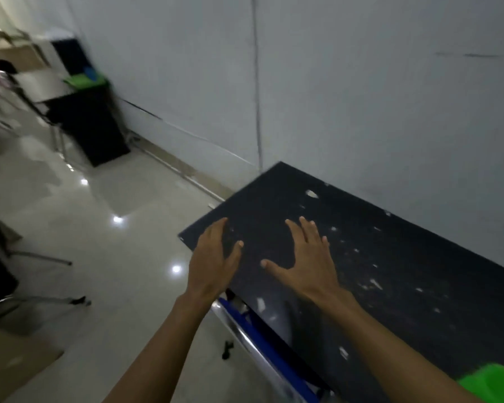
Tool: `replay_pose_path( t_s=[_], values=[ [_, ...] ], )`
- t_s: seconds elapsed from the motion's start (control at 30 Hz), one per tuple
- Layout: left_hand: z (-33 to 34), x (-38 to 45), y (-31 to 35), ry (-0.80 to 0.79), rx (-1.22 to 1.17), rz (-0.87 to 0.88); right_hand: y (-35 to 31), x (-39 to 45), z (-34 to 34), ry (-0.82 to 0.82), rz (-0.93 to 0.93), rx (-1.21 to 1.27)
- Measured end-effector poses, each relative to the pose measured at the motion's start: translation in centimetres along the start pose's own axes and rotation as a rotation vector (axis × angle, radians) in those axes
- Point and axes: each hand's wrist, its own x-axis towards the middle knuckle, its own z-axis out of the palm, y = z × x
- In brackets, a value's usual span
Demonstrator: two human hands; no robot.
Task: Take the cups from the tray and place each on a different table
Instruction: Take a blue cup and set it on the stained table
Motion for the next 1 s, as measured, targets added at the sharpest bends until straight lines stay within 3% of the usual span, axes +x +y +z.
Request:
replay_pose_path(
  t_s=[0.27,0.53,1.0],
  values=[
    [-13.4,3.7,-13.1,0.052,0.34,-0.174,-15.3,9.2,8.4,-0.096,-0.135,0.078],
    [-21.9,11.0,-22.7,0.094,0.575,-0.267,-25.0,19.7,15.1,-0.178,-0.292,-0.016],
    [-32.7,32.9,-35.8,0.154,0.634,-0.422,-39.0,46.8,24.0,-0.328,-0.46,-0.122]
  ],
)
